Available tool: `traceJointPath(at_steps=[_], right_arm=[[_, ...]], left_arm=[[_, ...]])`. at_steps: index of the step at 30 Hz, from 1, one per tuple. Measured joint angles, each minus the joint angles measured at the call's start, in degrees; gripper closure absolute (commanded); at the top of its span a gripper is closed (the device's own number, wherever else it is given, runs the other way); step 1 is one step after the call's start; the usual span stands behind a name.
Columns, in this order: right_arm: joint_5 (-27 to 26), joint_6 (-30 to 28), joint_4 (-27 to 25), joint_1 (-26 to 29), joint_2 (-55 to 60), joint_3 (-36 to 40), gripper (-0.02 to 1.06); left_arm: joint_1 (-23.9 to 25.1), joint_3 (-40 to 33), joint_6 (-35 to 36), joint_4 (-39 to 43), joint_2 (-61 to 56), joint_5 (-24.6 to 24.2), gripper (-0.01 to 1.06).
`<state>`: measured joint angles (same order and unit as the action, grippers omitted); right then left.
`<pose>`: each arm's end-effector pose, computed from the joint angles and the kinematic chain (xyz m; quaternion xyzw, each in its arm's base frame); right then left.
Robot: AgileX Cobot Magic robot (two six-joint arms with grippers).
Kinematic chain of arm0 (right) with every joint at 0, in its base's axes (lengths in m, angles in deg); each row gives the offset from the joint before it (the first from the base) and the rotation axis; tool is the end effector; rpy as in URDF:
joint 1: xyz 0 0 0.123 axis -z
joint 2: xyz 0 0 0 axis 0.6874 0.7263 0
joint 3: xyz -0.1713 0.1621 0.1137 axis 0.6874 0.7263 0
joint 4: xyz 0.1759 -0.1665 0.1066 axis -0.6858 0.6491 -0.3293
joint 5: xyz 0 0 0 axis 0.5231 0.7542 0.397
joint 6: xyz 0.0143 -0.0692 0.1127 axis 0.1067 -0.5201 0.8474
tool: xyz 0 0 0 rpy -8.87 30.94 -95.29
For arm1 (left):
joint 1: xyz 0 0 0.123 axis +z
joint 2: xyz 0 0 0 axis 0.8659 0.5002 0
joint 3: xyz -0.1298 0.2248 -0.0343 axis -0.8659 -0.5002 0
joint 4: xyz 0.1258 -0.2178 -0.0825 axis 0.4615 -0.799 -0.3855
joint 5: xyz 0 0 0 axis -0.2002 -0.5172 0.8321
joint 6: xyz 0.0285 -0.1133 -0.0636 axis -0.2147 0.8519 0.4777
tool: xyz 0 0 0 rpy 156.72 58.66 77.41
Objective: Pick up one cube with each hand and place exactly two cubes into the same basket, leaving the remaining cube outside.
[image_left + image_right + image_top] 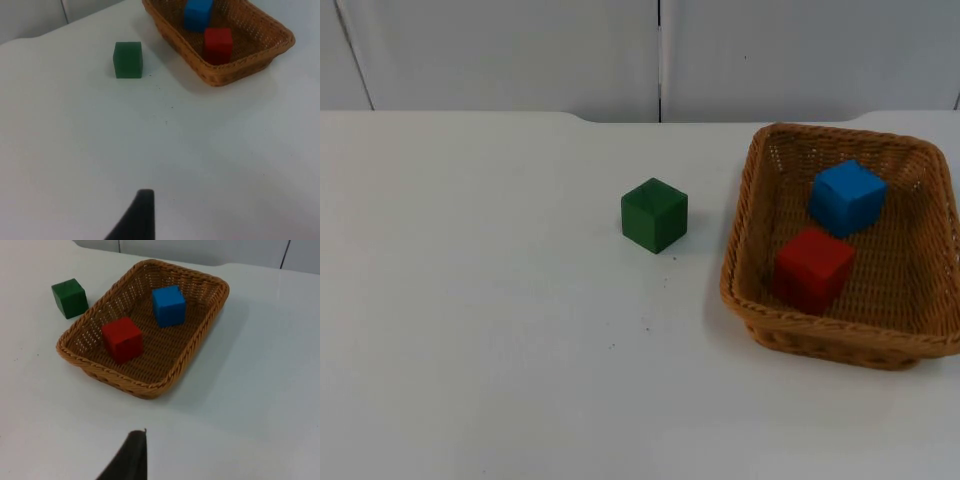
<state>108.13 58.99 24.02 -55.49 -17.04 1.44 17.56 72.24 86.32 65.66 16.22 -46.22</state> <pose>0.0626 0.0151 0.2701 -0.1183 0.8440 0.0449 0.5212 0.0514 -0.0434 0.2619 0.2998 0.8045 -0.1815 0.4795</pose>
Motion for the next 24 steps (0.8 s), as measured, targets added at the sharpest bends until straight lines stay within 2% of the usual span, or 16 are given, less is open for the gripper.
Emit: traceJointPath(at_steps=[24], right_arm=[[0.00,2.81,0.35,0.00,0.00,0.00,-0.01]], left_arm=[[0.00,0.00,0.00,0.00,0.00,0.00,0.00]])
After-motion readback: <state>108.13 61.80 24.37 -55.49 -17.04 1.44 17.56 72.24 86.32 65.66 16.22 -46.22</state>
